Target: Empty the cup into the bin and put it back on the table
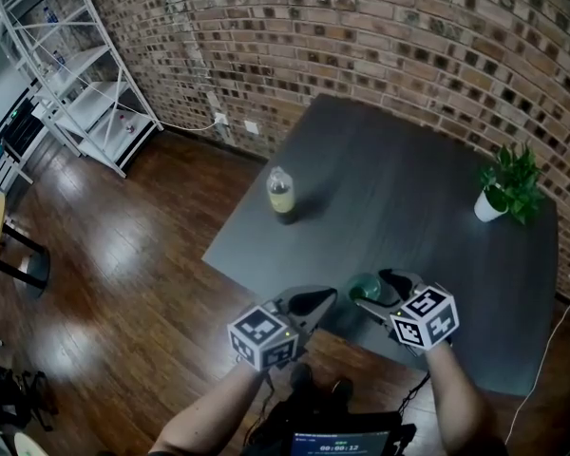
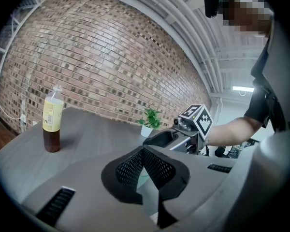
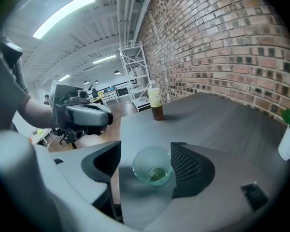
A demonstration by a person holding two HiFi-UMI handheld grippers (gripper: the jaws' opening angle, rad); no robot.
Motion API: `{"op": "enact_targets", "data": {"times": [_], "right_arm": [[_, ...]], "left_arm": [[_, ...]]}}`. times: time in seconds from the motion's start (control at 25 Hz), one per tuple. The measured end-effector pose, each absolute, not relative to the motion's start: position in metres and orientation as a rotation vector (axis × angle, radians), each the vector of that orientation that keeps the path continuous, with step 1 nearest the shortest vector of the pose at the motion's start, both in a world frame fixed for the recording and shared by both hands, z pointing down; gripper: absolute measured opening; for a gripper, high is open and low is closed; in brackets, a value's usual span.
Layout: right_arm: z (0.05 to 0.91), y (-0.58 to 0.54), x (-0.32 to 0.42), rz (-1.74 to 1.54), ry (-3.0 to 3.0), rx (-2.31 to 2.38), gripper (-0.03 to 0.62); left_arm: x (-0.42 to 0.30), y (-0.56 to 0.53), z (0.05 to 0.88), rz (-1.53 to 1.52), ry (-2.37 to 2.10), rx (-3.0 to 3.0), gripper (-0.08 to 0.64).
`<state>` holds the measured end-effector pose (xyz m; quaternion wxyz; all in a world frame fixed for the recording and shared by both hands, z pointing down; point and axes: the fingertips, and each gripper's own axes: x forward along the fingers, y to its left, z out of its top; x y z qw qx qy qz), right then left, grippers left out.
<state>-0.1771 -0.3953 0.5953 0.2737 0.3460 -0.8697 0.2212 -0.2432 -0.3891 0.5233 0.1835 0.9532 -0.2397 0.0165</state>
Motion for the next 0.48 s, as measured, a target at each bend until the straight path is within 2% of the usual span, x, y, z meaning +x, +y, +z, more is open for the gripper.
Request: {"op": "enact_targets", "data": {"times": [0.04, 0.48], "right_arm": [[0.595, -0.397, -0.179, 0.594, -2.342, 0.931, 0.339], [0.603, -0.406, -0.184, 0.588, -2.354, 0.943, 0.339]], "left_arm": [[-0.243, -0.390, 0.524, 0.049, -0.680, 2.687, -0.008], [-0.247, -0.398, 0.530, 0.022, -0.682, 2.649, -0.008]]}}
